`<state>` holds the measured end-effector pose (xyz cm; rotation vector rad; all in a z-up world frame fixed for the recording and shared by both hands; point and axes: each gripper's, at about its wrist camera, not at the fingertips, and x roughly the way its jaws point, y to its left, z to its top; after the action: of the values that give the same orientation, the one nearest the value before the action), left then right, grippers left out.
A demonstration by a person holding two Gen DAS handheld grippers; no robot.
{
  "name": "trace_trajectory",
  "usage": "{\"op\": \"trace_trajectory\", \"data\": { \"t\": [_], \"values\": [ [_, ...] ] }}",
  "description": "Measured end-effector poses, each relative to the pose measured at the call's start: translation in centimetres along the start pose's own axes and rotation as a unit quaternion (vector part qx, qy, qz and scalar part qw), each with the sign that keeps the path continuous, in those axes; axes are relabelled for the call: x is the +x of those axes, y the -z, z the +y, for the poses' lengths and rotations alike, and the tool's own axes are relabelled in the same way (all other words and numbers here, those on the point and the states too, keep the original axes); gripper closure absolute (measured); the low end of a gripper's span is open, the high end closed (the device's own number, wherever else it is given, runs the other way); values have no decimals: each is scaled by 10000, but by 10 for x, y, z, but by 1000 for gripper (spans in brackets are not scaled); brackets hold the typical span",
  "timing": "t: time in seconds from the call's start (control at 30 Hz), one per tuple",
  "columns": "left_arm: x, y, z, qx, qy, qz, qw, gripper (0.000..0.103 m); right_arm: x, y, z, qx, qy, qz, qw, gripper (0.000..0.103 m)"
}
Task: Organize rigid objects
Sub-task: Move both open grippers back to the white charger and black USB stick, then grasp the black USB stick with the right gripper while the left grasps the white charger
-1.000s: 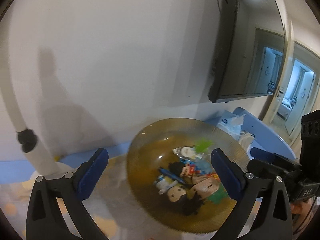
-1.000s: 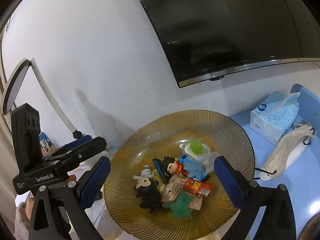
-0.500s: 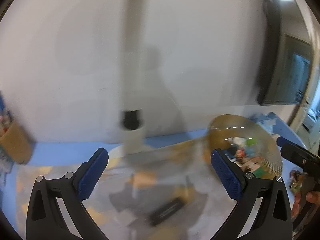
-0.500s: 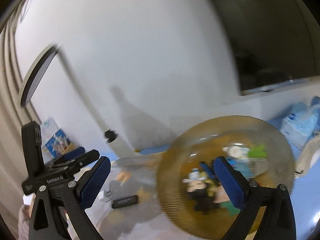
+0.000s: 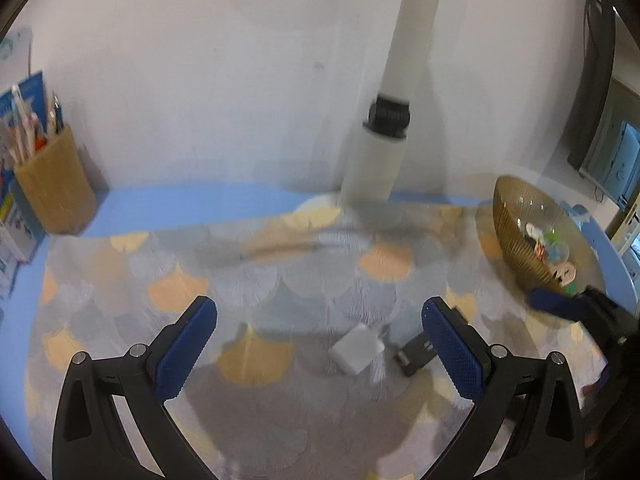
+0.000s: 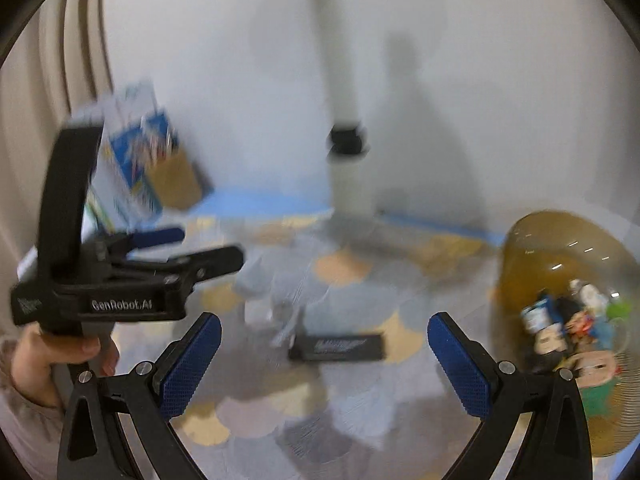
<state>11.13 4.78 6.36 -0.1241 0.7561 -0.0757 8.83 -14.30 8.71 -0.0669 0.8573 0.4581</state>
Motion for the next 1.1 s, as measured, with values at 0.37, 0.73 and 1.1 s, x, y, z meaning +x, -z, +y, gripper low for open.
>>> {"op": "trace_trajectory", "data": {
  "t": [0.37, 0.73, 1.1],
  "values": [
    [46, 26, -1, 160, -37, 613, 9980, 1, 74, 30, -10, 366, 481, 884, 9942, 0],
    [54, 27, 3, 177, -142, 645, 9977, 1, 89, 19, -19, 45, 774, 949, 9925, 0],
    [67, 21, -5, 155, -345, 676, 9970, 1, 88, 18, -17, 9, 710, 865, 9937, 18]
  ]
}}
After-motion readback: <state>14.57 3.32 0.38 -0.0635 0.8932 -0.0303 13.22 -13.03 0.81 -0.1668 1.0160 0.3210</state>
